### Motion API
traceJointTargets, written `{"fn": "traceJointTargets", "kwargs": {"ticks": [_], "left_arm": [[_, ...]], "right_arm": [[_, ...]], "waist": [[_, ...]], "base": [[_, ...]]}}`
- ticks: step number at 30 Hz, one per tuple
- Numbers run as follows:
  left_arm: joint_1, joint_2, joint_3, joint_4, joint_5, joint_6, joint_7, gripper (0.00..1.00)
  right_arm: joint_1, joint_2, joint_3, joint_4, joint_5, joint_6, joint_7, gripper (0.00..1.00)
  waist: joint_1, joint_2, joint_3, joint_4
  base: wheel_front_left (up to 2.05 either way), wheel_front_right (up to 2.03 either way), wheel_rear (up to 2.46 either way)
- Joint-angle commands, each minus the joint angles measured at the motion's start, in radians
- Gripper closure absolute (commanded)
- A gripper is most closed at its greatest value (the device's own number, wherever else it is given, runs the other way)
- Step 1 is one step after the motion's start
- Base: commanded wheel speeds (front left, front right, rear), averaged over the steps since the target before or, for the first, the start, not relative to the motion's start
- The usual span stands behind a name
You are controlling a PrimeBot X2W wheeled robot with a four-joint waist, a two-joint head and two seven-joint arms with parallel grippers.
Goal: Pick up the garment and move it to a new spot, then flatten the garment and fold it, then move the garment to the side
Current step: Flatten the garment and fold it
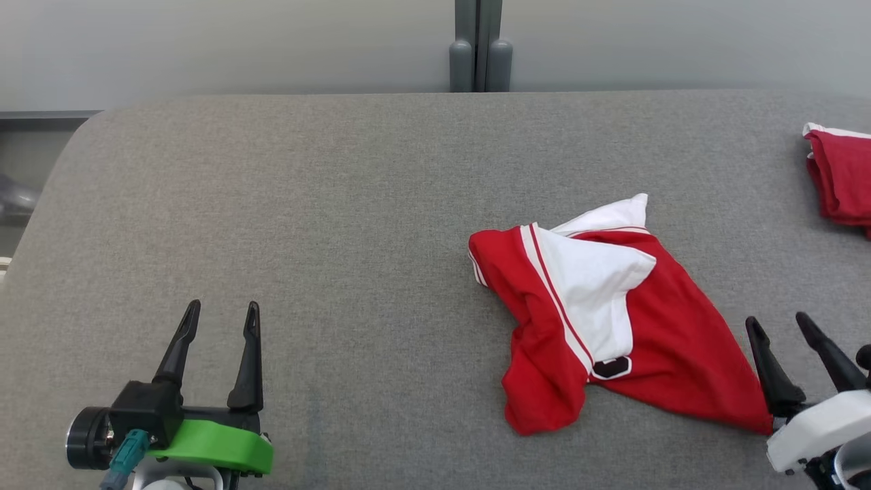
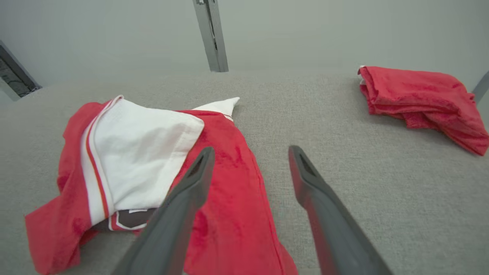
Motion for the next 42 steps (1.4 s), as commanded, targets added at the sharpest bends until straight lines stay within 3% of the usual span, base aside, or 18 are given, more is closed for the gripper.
{"fn": "traceJointTargets", "kwargs": {"ticks": [1,9,16,26,27,28,29,37,42], "left_arm": [[0.0,0.0,0.005,0.001,0.003,-0.002,0.0,0.0],[-0.009,-0.015,0.0,0.002,0.01,-0.008,0.0,0.0],[-0.041,-0.032,-0.005,0.007,0.021,-0.019,0.0,0.0],[-0.067,-0.059,0.004,0.013,0.036,-0.031,0.0,0.0],[-0.067,-0.06,0.007,0.013,0.037,-0.032,0.0,0.0],[-0.068,-0.061,0.008,0.013,0.037,-0.033,0.0,0.0],[-0.068,-0.063,0.009,0.013,0.039,-0.035,0.0,0.0],[-0.078,-0.077,0.015,0.028,0.053,-0.048,0.0,0.0],[-0.074,-0.08,0.022,0.034,0.061,-0.055,0.0,0.0]], "right_arm": [[-0.027,-0.006,-0.001,-0.019,-0.01,-0.001,0.009,0.0],[-0.194,-0.041,0.077,0.005,-0.05,-0.001,0.065,0.0],[-0.339,-0.053,0.181,0.167,-0.054,-0.001,0.07,0.0],[-0.425,-0.045,0.261,0.439,0.009,-0.001,0.024,0.0],[-0.433,-0.035,0.273,0.462,0.032,-0.001,0.023,0.56],[-0.442,-0.033,0.281,0.48,0.043,-0.001,0.021,0.73],[-0.451,-0.037,0.296,0.494,0.047,-0.001,0.015,1.0],[-0.539,-0.034,0.379,0.553,0.097,-0.001,-0.086,1.0],[-0.655,0.015,0.433,0.531,0.099,-0.001,-0.149,1.0]], "waist": [[0.0,-0.0001,-0.005,0.012],[0.0,-0.0001,0.003,0.049],[0.0,-0.0001,0.038,0.1],[0.0,-0.0001,0.083,0.148],[0.0,-0.0001,0.087,0.149],[0.0,-0.0001,0.089,0.15],[0.0,-0.0001,0.091,0.151],[0.0,-0.0001,0.075,0.153],[0.0,-0.0001,0.049,0.167]], "base": [[0.0,0.0,0.0],[0.0,0.0,0.0],[0.0,0.0,0.0],[0.0,0.0,0.0],[0.0,0.0,0.0],[0.0,0.0,0.0],[0.0,0.0,0.0],[0.0,0.0,0.0],[0.0,0.0,0.0]]}}
